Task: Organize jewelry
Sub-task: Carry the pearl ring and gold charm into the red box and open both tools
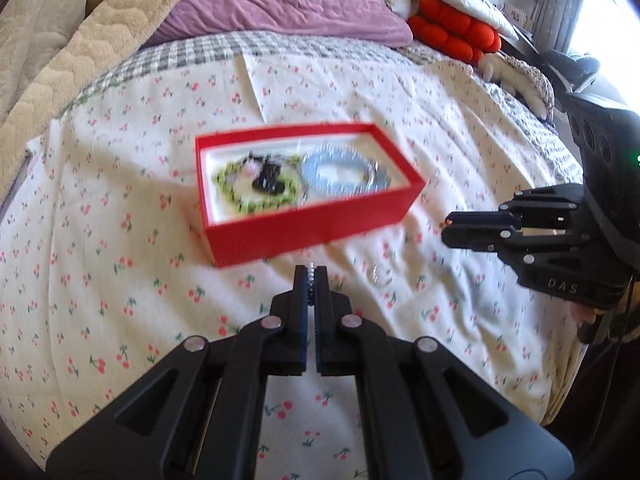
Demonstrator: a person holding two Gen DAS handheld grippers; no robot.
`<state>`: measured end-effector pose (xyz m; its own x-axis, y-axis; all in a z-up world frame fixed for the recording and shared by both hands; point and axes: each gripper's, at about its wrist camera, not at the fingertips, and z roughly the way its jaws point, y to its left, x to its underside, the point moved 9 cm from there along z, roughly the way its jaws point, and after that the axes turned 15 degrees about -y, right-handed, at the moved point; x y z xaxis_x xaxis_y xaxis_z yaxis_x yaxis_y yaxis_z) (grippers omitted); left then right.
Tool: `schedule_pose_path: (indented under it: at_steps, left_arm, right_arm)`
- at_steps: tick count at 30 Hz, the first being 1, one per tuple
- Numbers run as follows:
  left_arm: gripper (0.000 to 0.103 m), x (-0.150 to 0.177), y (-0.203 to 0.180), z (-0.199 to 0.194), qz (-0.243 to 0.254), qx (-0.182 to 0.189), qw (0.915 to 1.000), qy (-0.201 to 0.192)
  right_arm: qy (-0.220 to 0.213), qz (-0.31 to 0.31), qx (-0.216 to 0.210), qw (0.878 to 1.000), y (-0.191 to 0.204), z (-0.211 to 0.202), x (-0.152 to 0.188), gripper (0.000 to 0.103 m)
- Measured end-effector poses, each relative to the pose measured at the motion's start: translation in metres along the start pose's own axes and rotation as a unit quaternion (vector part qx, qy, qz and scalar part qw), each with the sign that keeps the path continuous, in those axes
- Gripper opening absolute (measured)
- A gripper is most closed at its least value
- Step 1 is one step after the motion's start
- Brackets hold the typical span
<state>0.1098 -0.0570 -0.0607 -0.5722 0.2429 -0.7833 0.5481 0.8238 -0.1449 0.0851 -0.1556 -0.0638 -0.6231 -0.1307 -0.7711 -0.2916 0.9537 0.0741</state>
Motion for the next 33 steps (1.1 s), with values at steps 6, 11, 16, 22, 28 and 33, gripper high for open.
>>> schedule_pose_path:
  at_steps: [6, 11, 16, 22, 28, 33]
  left_arm:
    - [0.003, -0.028, 0.001, 0.011, -0.012, -0.005, 0.9997, -0.018]
    - [0.003, -0.039, 0.016, 0.026, -0.035, -0.024, 0.9988, -0.023]
    - [0.003, -0.043, 0.029, 0.040, -0.051, -0.041, 0.9977, -0.017]
    - [0.003, -0.043, 0.034, 0.052, -0.065, -0.047, 0.9967, -0.014]
    - [0.015, -0.047, 0.033, 0.053, -0.077, -0.041, 0.9960, -0.021]
    - [0.034, -0.051, 0.029, 0.047, -0.064, -0.043, 0.9967, -0.025]
  right_arm:
    - [-0.023, 0.021, 0.000, 0.999, -0.002, 0.005, -0.024, 0.009]
    - [-0.032, 0.052, 0.009, 0.998, -0.012, 0.014, -0.036, 0.009]
    - [-0.033, 0.074, 0.016, 0.997, -0.021, 0.028, -0.043, 0.009]
    - [-0.027, 0.093, 0.009, 0.995, -0.024, 0.044, -0.046, 0.009]
    - [-0.011, 0.152, -0.016, 0.988, -0.029, 0.054, -0.048, 0.014]
    - [0.001, 0.143, -0.020, 0.990, -0.025, 0.051, -0.046, 0.014]
